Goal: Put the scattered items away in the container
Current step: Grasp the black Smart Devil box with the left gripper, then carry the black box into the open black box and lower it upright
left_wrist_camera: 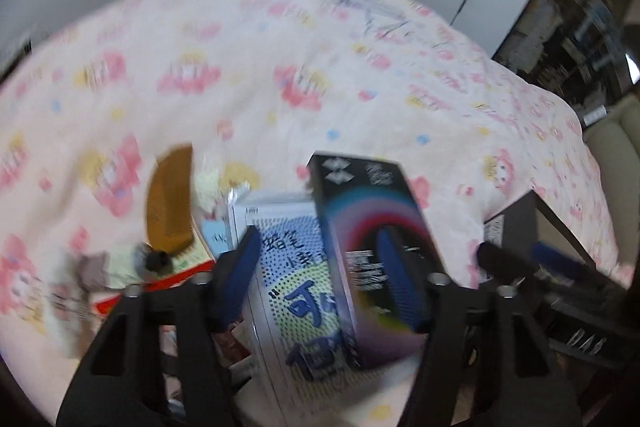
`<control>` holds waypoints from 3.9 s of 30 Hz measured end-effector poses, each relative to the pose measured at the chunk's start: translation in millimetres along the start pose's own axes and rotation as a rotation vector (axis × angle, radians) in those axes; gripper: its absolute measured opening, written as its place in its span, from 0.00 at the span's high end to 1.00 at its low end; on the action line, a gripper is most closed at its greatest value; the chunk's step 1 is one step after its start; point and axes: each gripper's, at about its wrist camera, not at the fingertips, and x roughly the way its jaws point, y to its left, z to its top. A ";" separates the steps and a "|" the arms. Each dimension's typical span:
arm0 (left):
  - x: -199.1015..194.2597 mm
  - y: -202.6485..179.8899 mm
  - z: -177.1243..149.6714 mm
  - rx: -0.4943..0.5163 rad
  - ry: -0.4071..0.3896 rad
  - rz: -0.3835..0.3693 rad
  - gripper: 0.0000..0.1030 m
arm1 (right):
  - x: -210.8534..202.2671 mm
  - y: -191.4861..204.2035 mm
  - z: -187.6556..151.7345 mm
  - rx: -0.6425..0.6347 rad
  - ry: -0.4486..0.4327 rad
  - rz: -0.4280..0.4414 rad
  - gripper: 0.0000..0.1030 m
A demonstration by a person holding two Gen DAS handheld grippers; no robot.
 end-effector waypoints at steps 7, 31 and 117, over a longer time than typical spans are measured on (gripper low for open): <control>22.8 24.4 -16.6 -0.126 0.079 -0.148 0.64 | 55.2 -3.6 -8.1 0.074 0.156 0.039 0.18; 20.9 14.0 -23.9 -0.096 0.145 -0.275 0.74 | 57.7 -1.5 -22.0 0.095 0.288 0.268 0.43; 60.9 -286.6 -117.0 0.292 0.541 -0.146 0.78 | -80.6 -264.9 -90.3 0.204 0.026 -0.015 0.46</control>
